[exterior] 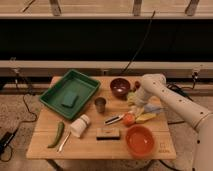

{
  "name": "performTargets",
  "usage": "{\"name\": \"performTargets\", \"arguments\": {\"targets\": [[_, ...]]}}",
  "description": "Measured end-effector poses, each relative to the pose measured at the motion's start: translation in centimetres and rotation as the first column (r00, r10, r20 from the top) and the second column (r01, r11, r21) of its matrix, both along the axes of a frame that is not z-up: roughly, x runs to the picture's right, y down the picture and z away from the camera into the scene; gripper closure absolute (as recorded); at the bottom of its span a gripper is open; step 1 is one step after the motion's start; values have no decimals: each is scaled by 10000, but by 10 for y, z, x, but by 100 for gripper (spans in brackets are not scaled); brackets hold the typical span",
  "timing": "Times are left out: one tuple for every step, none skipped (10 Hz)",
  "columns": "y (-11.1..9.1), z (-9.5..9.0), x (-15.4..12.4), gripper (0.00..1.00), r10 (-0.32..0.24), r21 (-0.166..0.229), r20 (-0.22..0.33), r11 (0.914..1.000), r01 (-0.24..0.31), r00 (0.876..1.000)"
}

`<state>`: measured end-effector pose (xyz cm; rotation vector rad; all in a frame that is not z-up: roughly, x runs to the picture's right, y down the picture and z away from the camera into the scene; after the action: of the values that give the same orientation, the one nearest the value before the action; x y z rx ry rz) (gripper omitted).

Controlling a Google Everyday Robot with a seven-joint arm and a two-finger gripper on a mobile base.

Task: Place brush in tray

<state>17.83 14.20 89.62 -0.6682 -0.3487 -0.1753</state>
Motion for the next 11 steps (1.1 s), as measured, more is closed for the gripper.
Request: {"name": "performTargets", "arguments": {"targets": [[3,0,2,48,-39,-80,-73,10000,39,10000],[6,0,4,59,-59,-154,-165,9999,57,9998],[7,-1,6,66,-62,-186,-222,9998,58,9997],[8,-4,8,79,1,-233,-355,9997,-9,9994],[8,-6,10,89,29,-282,-451,9996,-41,9990],[7,-9,11,96,37,-289,-510,9996,-52,9987],[0,-17,10,100,22,-227,-551,9997,-35,9985],[-8,-24,9,100,-29,-164,-577,9999,19,9983],[-16,-30,8,100,-78,-86,-618,9999,73,9981],[-25,-35,6,100,-177,-35,-657,9998,175,9977],[-36,-35,0,100,-305,69,-719,9995,311,9969]]}}
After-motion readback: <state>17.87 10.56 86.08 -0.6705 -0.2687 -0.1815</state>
